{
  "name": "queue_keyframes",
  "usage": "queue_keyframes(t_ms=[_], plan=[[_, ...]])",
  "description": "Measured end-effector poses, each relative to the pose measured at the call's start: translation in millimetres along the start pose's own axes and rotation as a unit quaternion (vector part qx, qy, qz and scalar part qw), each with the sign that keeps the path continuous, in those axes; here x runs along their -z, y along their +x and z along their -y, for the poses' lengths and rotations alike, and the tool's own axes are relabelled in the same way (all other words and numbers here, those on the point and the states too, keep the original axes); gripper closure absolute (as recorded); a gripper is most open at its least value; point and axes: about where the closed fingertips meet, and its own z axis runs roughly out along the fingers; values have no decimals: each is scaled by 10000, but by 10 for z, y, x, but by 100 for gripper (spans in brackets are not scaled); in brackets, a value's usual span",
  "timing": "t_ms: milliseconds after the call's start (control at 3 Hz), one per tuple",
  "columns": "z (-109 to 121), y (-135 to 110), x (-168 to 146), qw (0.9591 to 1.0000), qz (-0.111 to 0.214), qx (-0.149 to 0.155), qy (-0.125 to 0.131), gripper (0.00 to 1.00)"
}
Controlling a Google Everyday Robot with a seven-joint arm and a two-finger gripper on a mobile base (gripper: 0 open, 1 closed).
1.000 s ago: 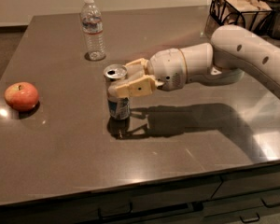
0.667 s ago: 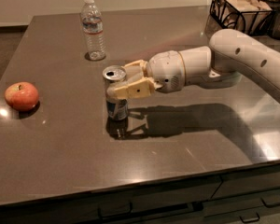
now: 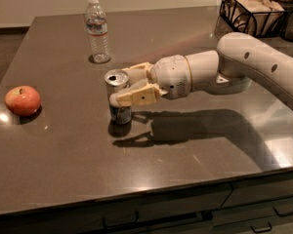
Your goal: Place redbull can upright
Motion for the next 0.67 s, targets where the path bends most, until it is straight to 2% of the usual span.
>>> queue_keyframes(t_ms=[333,667], plan=[[-8,-11,-19,10000,-1,9,-19,0],[-8,-12,-20,10000,-1,10,-20,0]])
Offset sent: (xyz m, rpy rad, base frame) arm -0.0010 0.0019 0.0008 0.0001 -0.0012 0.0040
